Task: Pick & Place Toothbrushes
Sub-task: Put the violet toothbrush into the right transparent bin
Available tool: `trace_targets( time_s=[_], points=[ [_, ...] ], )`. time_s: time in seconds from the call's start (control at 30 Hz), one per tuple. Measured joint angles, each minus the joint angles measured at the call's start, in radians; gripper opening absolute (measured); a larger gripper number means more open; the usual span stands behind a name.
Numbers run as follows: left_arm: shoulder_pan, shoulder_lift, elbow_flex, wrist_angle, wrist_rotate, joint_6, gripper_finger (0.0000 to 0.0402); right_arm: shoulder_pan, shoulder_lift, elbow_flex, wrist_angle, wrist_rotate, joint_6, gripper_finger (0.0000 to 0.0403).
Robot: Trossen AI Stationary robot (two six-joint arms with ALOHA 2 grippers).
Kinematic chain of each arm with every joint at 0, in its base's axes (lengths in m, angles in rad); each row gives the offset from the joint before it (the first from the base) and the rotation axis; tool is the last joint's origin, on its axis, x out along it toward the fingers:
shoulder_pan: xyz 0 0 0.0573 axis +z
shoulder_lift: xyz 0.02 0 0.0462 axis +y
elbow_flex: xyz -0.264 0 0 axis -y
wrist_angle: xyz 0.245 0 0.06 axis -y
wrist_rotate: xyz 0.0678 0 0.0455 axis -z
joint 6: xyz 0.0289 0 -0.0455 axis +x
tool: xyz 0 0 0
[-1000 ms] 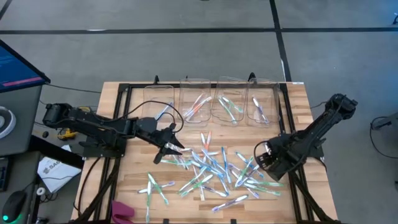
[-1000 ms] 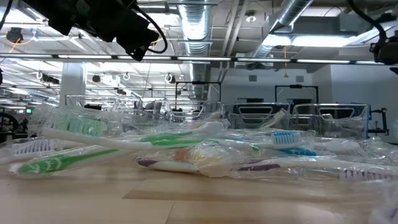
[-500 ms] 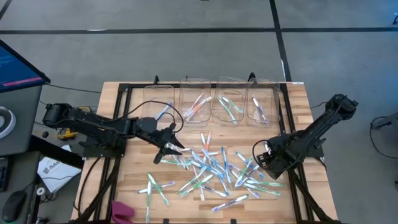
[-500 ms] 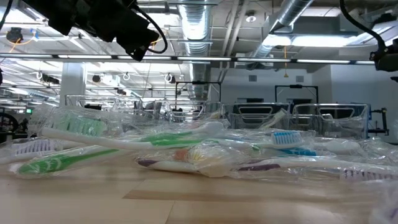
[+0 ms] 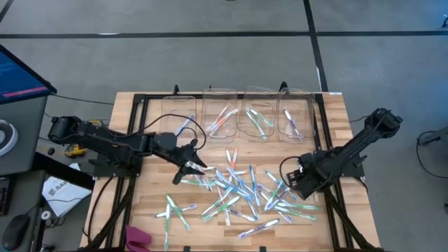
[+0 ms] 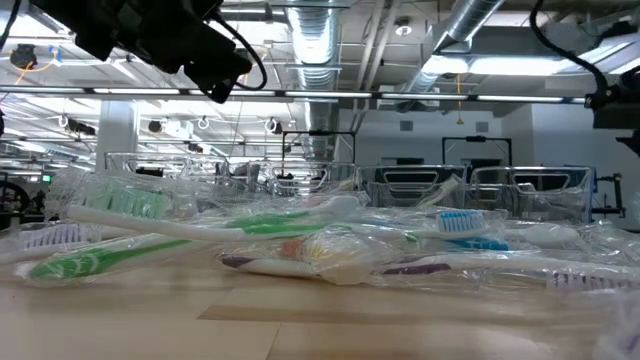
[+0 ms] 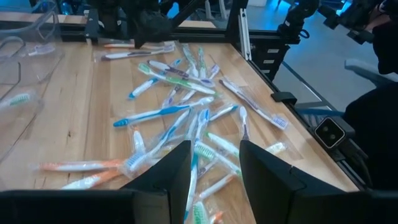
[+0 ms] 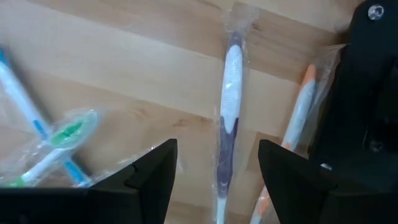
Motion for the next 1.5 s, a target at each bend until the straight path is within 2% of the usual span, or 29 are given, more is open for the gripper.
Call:
trace_targets(
  time_s=[0.3,0.5,0.67,1.07,1.5],
  points=[
    [0.0,0.0,-0.006,0.019,0.0,0.0,0.0129,-0.056,0.077,-0.001,-0.003,-0.035,-0.036,0.0221],
    [0.0,0.0,-0.006,0.021,0.0,0.0,0.0127,-0.096,0.078,-0.001,0.003,-0.054,-0.106,0.0221],
    [0.0,0.0,-0.006,0.022,0.0,0.0,0.0128,-0.115,0.077,-0.016,0.014,-0.061,-0.117,0.0221],
    [0.0,0.0,-0.006,0.024,0.0,0.0,0.0126,-0.149,0.072,-0.129,0.166,-0.105,-0.156,0.0221],
    [0.0,0.0,-0.006,0.031,0.0,0.0,0.0126,-0.155,0.072,-0.14,0.186,-0.11,-0.164,0.022]
  ],
)
